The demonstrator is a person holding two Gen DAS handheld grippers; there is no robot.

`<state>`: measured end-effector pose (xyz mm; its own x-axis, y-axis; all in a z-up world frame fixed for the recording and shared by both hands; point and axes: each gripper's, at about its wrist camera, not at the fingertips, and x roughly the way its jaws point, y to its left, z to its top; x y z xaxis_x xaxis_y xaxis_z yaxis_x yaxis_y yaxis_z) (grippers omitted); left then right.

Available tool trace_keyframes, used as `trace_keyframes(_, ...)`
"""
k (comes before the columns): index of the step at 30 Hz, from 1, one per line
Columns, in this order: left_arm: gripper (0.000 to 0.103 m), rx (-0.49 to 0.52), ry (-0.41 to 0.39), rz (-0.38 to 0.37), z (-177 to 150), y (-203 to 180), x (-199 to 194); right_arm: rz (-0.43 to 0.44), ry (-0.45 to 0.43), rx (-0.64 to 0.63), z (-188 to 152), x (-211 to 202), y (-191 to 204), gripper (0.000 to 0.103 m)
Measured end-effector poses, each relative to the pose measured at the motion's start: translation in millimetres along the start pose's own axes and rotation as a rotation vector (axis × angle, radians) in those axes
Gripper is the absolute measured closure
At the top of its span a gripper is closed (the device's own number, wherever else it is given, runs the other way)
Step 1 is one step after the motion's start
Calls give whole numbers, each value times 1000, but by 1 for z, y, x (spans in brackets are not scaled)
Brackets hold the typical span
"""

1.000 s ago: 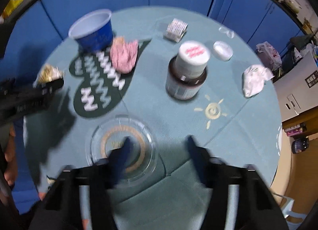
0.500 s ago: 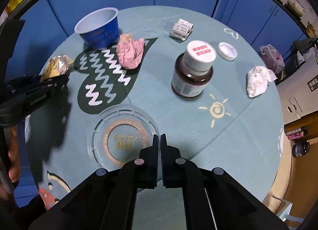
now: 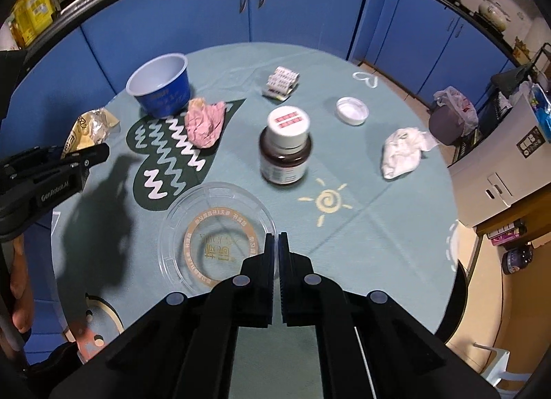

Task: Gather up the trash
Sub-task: 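Grasp the yellow snack bag with the left tool while the right tool grasps the clear plastic lid, then carry both items to the black bin while the right tool opens, dropping the clear lid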

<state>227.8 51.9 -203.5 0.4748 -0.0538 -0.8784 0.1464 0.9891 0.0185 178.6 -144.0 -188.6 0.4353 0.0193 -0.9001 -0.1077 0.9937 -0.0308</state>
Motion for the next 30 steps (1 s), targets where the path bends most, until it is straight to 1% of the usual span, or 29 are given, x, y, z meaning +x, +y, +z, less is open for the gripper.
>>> trace_keyframes(4, 77, 35, -21, -19, 5, -21, -11, -7, -30, 19, -2, -12, -14, 100)
trace_keyframes(13, 77, 127, -64, -51, 13, -84, -34, -31, -81, 66, -11, -32, -51, 100)
trace_keyframes(24, 77, 197, -78, -75, 19, -139, -47, -57, -118, 151, -26, -51, -105, 100)
trace_keyframes(30, 77, 252, -86, -86, 23, -175, -51, -72, -130, 201, -38, -58, -137, 100)
